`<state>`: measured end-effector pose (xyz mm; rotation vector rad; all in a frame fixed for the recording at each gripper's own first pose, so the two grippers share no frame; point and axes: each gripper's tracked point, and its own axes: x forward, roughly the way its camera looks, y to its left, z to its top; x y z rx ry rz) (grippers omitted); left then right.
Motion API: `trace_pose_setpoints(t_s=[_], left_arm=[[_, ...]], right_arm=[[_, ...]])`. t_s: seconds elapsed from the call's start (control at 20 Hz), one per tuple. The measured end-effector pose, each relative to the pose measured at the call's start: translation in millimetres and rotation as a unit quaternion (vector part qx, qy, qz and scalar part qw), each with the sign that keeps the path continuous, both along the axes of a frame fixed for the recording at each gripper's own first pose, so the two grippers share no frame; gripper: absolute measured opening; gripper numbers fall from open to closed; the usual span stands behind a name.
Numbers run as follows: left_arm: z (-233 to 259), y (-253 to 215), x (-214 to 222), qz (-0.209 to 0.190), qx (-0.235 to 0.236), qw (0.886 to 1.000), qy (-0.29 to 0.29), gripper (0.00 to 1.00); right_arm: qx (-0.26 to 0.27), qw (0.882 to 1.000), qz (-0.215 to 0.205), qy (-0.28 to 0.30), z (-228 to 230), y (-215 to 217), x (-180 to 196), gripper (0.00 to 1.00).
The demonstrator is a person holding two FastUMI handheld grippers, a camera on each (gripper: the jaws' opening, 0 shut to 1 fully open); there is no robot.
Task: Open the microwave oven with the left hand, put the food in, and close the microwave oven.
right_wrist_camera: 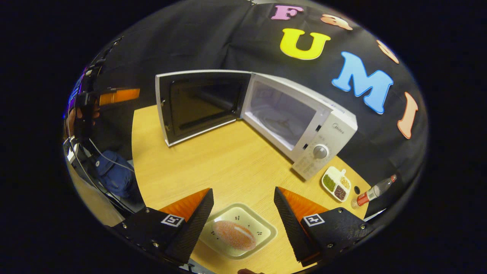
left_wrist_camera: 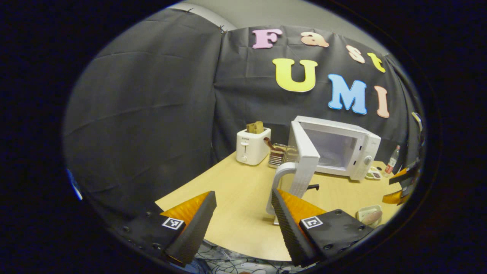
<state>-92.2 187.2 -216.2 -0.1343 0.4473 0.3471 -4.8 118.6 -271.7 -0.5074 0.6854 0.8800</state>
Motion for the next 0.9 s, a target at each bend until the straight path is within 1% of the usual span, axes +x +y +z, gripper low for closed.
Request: trace_pose_setpoints(t_s=[0.1, 0.15, 0.2, 0.3, 0.4, 0.5, 0.65, 0.8, 0.9], left_arm=[[16.7, -1.4, -4.5, 0.005, 0.005, 1.000, -0.011, 0.96], [23.9, -2.1, -6.1, 0.008, 0.008, 1.000, -0.016, 0.94], [29.2, -0.9, -6.2, 0.011, 0.014, 1.000, -0.021, 0.96], [38.4, 1.4, -8.1, 0.016, 0.028, 0.999, -0.027, 0.96], [38.8, 4.2, -12.4, 0.019, 0.044, 0.999, -0.021, 0.96], [38.6, 4.1, -13.0, 0.022, 0.047, 0.999, -0.017, 0.96], [42.3, 0.3, -16.0, 0.028, 0.044, 0.998, -0.019, 0.96], [42.3, -4.6, -16.3, 0.030, 0.041, 0.998, -0.020, 0.96], [42.7, -7.3, -15.8, 0.028, 0.045, 0.998, -0.023, 0.98]], right_arm=[[-0.027, 0.999, 0.023, 0.038, -24.2, -8.0, -11.6, 0.98], [-0.039, 0.998, 0.032, 0.049, -34.4, -13.2, -14.3, 0.98], [-0.052, 0.996, 0.041, 0.060, -43.3, -19.0, -16.7, 0.98], [-0.072, 0.992, 0.053, 0.084, -59.5, -29.3, -23.9, 0.98], [-0.091, 0.989, 0.065, 0.102, -74.7, -36.7, -28.6, 0.98], [-0.107, 0.985, 0.076, 0.114, -86.5, -41.3, -33.1, 0.97], [-0.130, 0.982, 0.096, 0.096, -94.1, -44.9, -30.6, 0.97], [-0.151, 0.980, 0.105, 0.077, -101.4, -48.4, -24.8, 0.94], [-0.154, 0.980, 0.104, 0.071, -103.1, -47.6, -22.2, 0.85]])
